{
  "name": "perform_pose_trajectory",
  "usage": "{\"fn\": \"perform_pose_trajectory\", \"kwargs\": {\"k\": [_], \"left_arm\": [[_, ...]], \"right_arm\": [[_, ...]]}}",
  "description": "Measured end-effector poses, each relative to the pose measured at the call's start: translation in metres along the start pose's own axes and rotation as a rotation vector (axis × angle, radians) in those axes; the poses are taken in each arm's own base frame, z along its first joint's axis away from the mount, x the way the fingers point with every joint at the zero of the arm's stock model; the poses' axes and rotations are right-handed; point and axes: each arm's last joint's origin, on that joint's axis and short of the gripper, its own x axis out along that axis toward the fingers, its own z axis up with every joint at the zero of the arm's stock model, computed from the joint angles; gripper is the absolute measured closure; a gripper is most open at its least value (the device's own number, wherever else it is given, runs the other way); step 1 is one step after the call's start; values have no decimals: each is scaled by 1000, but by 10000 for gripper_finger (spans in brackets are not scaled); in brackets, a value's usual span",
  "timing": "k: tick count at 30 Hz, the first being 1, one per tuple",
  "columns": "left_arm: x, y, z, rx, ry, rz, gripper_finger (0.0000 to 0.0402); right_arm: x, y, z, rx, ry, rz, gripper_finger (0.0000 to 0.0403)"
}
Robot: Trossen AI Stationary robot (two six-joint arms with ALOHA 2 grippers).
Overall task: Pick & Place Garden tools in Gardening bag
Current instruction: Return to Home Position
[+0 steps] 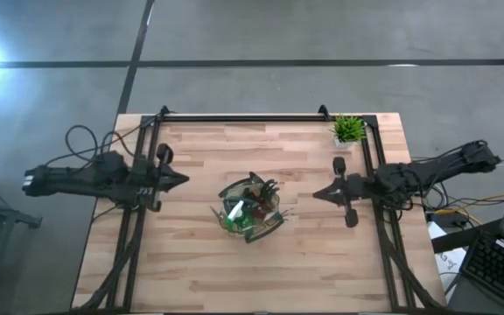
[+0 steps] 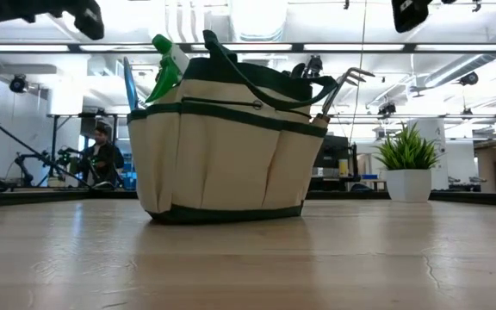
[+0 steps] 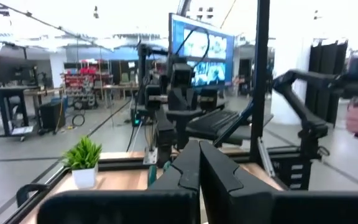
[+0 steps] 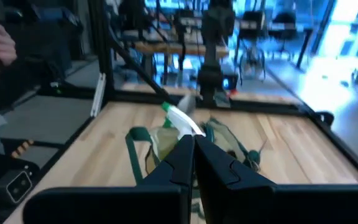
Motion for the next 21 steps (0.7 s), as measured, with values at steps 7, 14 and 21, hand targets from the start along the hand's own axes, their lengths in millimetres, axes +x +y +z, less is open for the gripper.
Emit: {"fn": "perform_pose_trajectory", "kwargs": {"k": [7, 14, 21], "left_arm": [[-10, 0, -21, -20, 2, 14, 394], [-17, 3, -54, -46, 50, 130, 395], [-22, 3, -79, -74, 80, 145, 394]], "right_arm": [[-12, -2, -21, -10, -74, 3, 394], [-18, -4, -42, -67, -158, -8, 394], [-20, -6, -72, -171, -175, -33, 394]]}}
